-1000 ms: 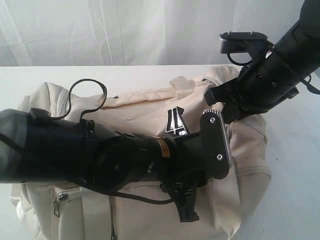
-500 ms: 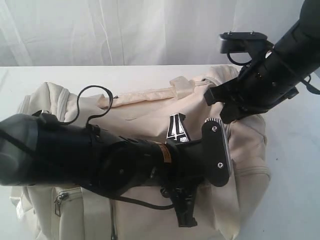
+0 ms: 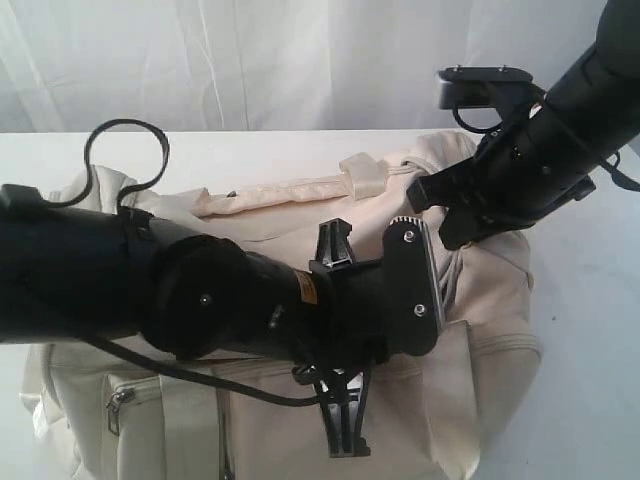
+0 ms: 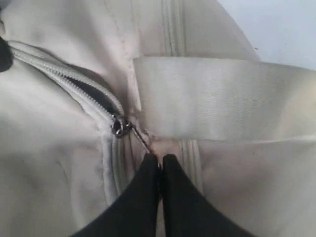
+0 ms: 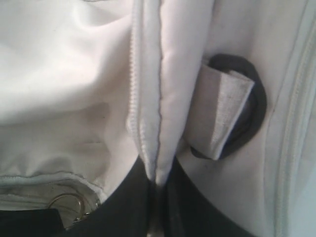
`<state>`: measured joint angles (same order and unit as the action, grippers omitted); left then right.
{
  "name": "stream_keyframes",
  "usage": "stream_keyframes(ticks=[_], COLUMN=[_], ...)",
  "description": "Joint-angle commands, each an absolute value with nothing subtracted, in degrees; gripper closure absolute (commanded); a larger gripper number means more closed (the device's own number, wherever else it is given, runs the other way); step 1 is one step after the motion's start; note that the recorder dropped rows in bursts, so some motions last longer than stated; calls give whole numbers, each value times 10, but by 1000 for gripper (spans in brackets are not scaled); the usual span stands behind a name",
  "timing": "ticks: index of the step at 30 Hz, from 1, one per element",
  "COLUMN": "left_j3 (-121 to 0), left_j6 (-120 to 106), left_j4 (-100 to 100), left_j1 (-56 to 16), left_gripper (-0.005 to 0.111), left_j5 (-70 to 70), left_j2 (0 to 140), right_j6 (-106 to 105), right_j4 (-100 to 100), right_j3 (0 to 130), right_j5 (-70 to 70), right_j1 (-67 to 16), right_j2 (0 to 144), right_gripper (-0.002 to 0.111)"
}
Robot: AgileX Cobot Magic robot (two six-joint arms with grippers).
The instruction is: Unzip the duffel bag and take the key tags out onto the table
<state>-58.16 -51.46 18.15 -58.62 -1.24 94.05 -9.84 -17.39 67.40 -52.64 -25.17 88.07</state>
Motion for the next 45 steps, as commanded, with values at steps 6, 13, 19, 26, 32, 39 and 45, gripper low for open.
stream_keyframes(ticks=[6,13,19,26,32,39,45], left_j3=[-577,-577,-577,-577,-577,-577,-577], left_j6=[-498,-404,-349,-339,-284,-135,-49], left_j4=[181,174,148,131,84,-78,-173], left_j1=[-583,-556,-533,-527,-527,-527,-527], left_gripper=[107,107,107,107,107,107,107], left_j5=[60,119,167,240,319,426,484], left_j2=[907,901,861,814,804,794,760], right_j6=[-96,-88,-60,-41,-40,-36,-22], right_j4=[-180,-163,-131,-105,-105,-96,-78], right_j3=[672,672,672,672,672,672,672], right_j5=[-530,-526,-522,-518,-518,-518,-519], right_j1=[-253,-253,-251,-251,-251,-251,-251], right_j2=[878,878,878,878,878,878,878], right_gripper=[108,108,108,108,108,108,108])
